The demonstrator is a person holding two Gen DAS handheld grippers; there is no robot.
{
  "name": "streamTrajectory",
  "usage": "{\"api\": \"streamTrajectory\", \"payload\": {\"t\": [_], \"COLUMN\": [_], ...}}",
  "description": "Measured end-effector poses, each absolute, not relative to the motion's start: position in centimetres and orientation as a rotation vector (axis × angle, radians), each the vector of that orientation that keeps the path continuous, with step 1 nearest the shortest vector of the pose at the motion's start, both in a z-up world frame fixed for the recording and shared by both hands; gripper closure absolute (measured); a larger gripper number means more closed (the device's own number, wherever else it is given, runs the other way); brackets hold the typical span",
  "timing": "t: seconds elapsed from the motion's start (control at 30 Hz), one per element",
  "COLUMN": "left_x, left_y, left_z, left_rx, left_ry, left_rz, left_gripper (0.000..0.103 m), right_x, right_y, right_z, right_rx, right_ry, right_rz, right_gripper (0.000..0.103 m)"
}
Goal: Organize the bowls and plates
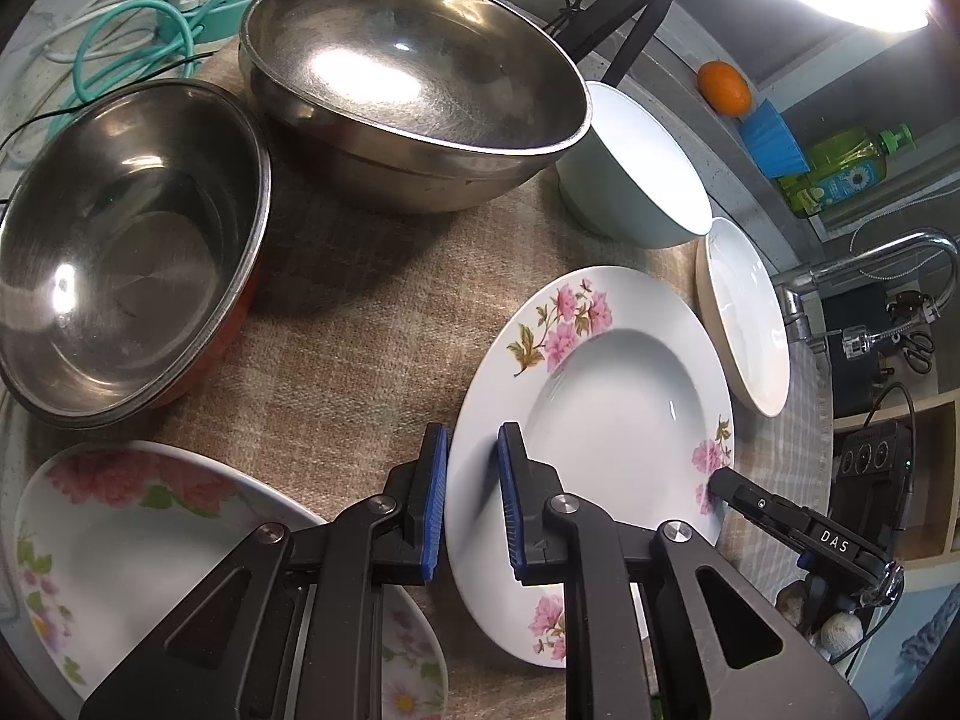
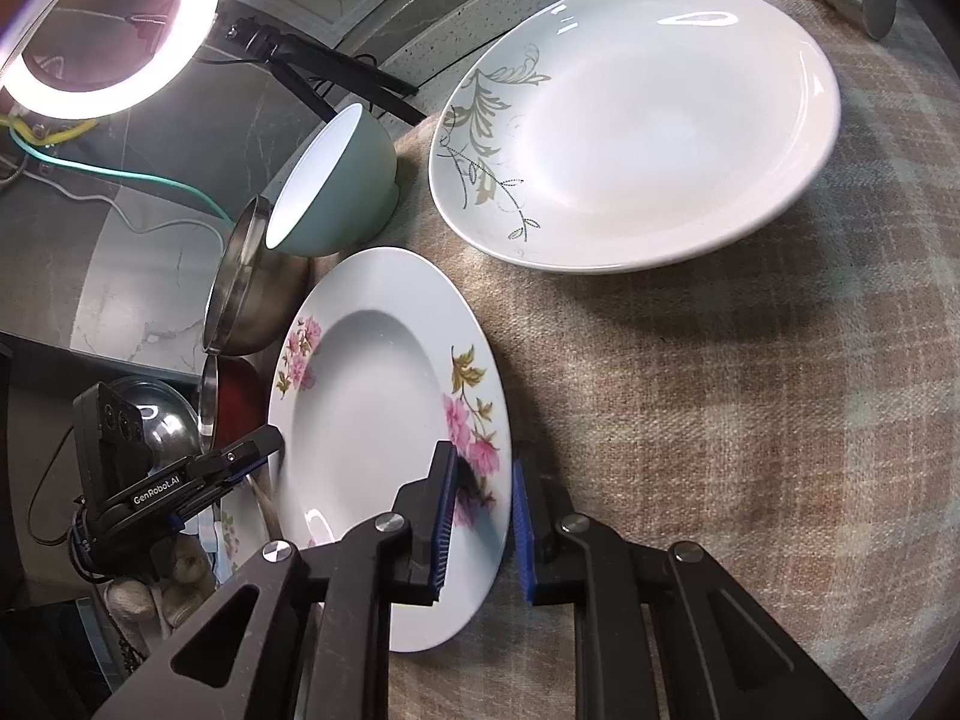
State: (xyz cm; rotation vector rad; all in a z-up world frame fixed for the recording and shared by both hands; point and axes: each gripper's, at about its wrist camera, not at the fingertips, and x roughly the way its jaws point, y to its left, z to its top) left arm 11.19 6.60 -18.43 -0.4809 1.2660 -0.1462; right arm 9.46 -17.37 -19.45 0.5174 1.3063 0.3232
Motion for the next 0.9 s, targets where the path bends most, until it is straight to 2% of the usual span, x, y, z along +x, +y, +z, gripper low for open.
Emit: {"api": "streamTrajectory", "payload": {"t": [0.9], "left_x": [8.6], "left_y": [4.4], "left_z": [-18.1], "left_rx": [-0.442], "left_ry": [1.269], "left_rz": [-0.153], "left_gripper": [0.088], "right_x": [7.3], "right_y": [-17.8], "right_z": [-18.2], "right_rx": [0.442], "right_ry": [1.285], "right_rz": [0.307], "right_gripper": [0.087]}}
